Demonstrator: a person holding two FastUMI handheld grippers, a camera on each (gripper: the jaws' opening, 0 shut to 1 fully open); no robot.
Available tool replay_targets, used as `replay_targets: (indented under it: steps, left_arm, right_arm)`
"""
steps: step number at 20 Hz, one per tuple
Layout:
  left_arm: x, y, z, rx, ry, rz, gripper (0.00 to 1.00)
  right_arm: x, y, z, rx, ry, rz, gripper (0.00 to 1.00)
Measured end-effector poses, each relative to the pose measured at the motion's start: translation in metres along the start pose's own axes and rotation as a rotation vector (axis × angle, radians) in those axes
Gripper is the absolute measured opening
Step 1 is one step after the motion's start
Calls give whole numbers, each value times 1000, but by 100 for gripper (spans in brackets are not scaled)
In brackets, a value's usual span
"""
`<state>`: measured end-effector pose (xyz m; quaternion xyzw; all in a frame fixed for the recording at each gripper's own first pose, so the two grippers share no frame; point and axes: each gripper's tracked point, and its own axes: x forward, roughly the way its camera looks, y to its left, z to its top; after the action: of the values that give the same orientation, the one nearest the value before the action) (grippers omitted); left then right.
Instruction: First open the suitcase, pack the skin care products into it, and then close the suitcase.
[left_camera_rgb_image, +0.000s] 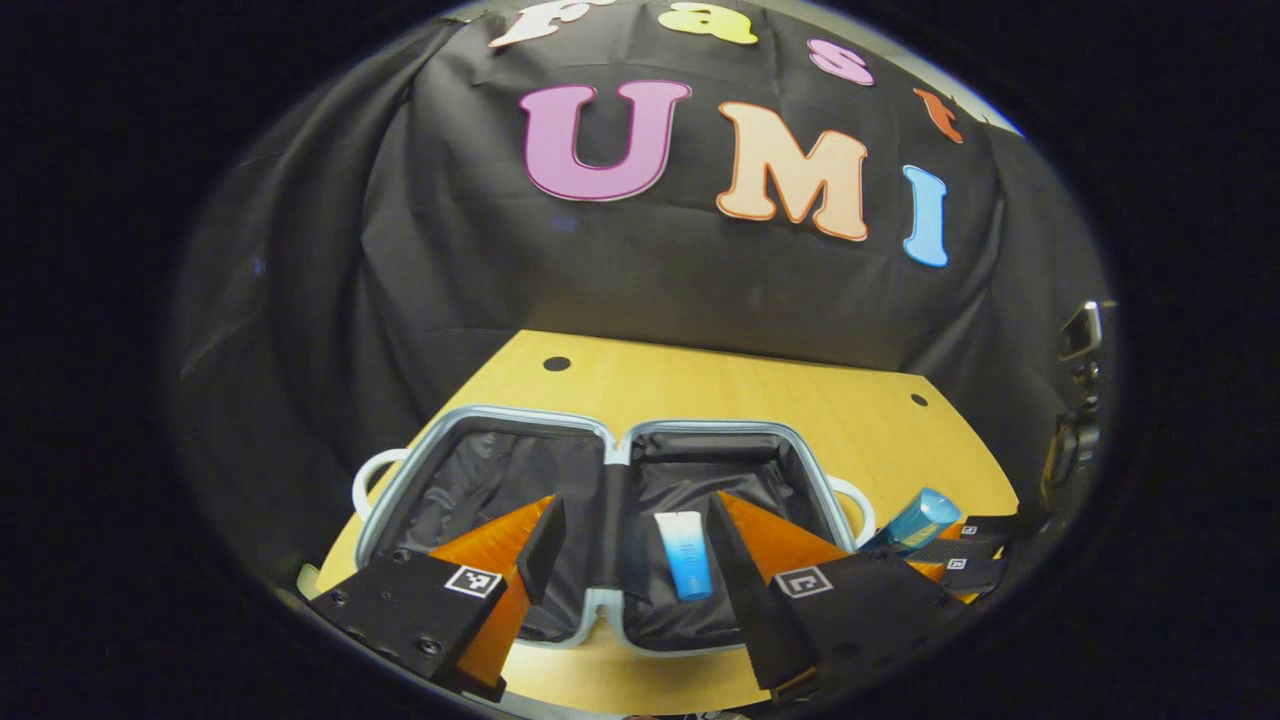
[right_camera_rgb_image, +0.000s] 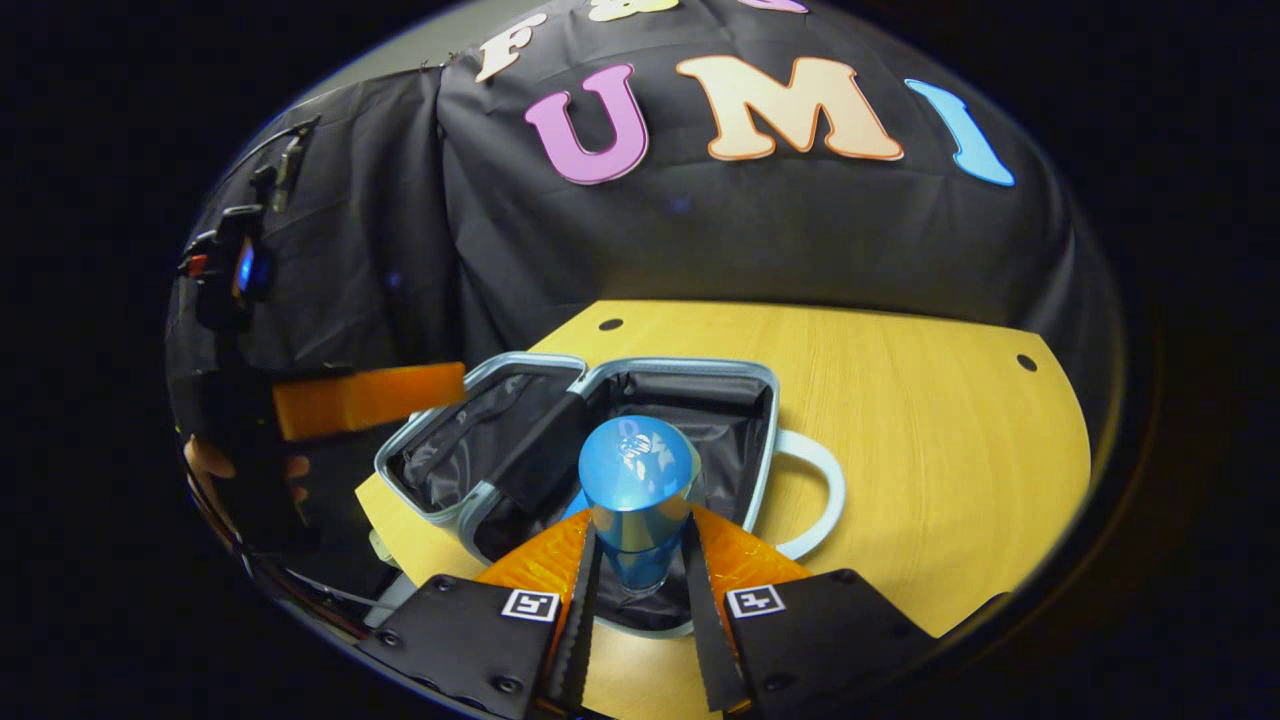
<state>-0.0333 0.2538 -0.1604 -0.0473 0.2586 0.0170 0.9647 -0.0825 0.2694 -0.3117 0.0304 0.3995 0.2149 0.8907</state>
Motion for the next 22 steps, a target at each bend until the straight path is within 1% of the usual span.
replay_targets:
  steps: [1, 2, 3, 4, 5, 7, 12, 14, 15, 16, 17, 18, 19, 20, 21, 22]
  left_arm:
    - [-4, 9, -3, -5, 11, 16, 83]
    - [-6, 18, -3, -11, 3, 27, 83]
    - [-9, 27, -6, -21, 12, 39, 84]
    - [-12, 37, -11, -31, 21, 55, 84]
    - [-14, 46, -13, -39, 27, 68, 85]
    - [-17, 68, -18, -50, 38, 103, 85]
    - [-15, 118, -26, -88, 65, 173, 85]
    - [-13, 137, -25, -104, 67, 199, 85]
    - [-12, 147, -24, -109, 65, 211, 82]
    - [-12, 156, -23, -114, 65, 225, 85]
    - [-13, 166, -23, -117, 66, 239, 85]
    - [-12, 176, -25, -119, 68, 253, 85]
    - [-11, 188, -26, -121, 73, 272, 85]
    - [-9, 201, -29, -126, 78, 286, 85]
    - [-7, 213, -32, -133, 86, 302, 85]
    - [-3, 225, -38, -142, 103, 321, 85]
  right_arm:
    - [7, 1, -5, 6, 15, -3, 46]
    - [11, 1, -12, 11, 32, -10, 44]
    - [17, 1, -17, 17, 47, -18, 46]
    - [22, 0, -21, 24, 59, -28, 43]
    - [27, -2, -25, 33, 69, -38, 46]
    - [37, -8, -32, 50, 86, -76, 46]
    - [46, -13, -22, 104, 63, -117, 46]
    - [42, -14, -12, 103, 42, -129, 56]
    - [42, -16, -8, 96, 35, -140, 60]
    - [41, -16, -5, 97, 27, -137, 73]
    - [39, -14, -1, 106, 19, -129, 66]
    - [37, -12, 2, 109, 10, -126, 70]
    - [35, -13, 8, 106, -4, -129, 86]
    - [32, -9, 14, 104, -20, -123, 80]
    - [28, -7, 23, 101, -39, -122, 88]
    - [25, -5, 32, 99, -62, -114, 88]
